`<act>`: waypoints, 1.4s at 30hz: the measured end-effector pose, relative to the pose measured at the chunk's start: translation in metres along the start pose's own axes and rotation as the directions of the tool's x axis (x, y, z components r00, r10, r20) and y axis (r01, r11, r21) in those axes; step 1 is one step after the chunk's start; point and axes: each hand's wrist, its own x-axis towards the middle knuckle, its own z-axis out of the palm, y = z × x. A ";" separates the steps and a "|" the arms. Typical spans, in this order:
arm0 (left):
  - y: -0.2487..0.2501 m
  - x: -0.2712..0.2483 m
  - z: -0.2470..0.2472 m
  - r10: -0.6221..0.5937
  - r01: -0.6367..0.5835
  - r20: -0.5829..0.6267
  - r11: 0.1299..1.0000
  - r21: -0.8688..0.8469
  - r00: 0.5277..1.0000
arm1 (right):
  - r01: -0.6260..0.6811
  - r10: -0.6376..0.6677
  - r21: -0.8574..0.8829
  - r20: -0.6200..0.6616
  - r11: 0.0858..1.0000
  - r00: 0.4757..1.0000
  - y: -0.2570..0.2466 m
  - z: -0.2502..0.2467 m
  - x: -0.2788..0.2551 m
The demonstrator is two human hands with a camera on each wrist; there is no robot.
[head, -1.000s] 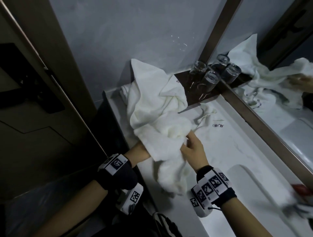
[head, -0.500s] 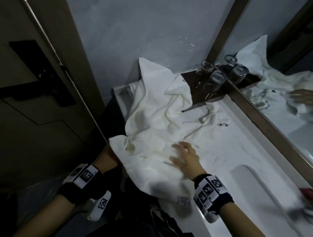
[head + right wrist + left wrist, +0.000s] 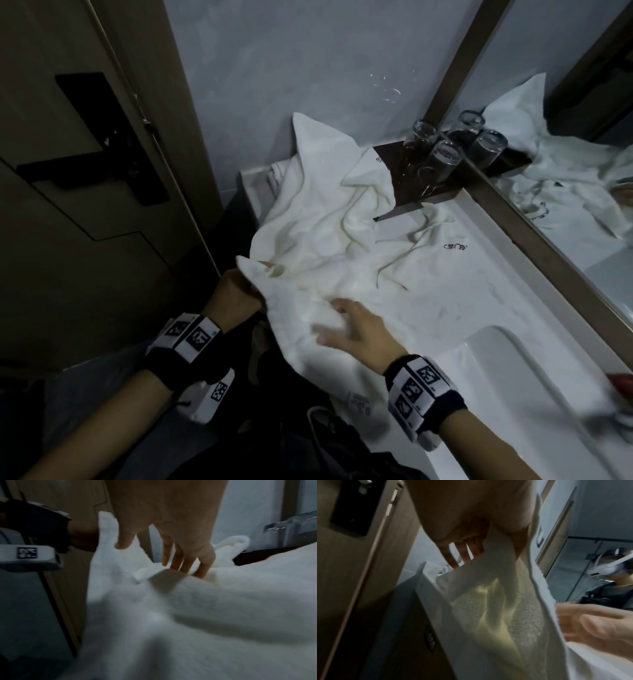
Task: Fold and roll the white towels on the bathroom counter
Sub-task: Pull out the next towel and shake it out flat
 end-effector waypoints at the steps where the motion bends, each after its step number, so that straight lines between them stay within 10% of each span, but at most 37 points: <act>1: 0.005 0.000 0.002 0.049 -0.048 -0.018 0.998 0.029 0.999 | -0.021 0.028 -0.083 0.081 0.996 0.996 -0.006 0.006 -0.001; 6: 0.032 -0.004 0.006 0.057 -0.088 -0.132 0.966 -0.242 0.990 | -0.050 0.134 -0.492 0.136 0.869 0.982 -0.004 0.032 0.000; 15: 0.013 0.001 -0.019 -0.118 0.069 -0.109 0.925 -0.374 0.987 | -0.254 0.057 -0.458 -0.402 0.852 0.914 0.049 -0.011 -0.007; 22: -0.006 0.003 -0.018 -0.169 0.127 -0.067 0.904 -0.409 0.983 | -0.306 0.189 -0.370 -0.319 0.877 0.929 0.063 -0.028 -0.004; 32: -0.013 0.002 -0.004 -0.067 0.095 0.086 0.921 -0.378 0.994 | 0.311 -0.325 -0.153 -0.079 0.938 0.942 -0.014 -0.034 0.005; 42: -0.041 0.009 -0.030 -0.149 0.133 -0.029 0.942 -0.307 0.988 | -0.102 0.082 -0.055 -0.288 0.993 0.954 0.014 -0.071 -0.007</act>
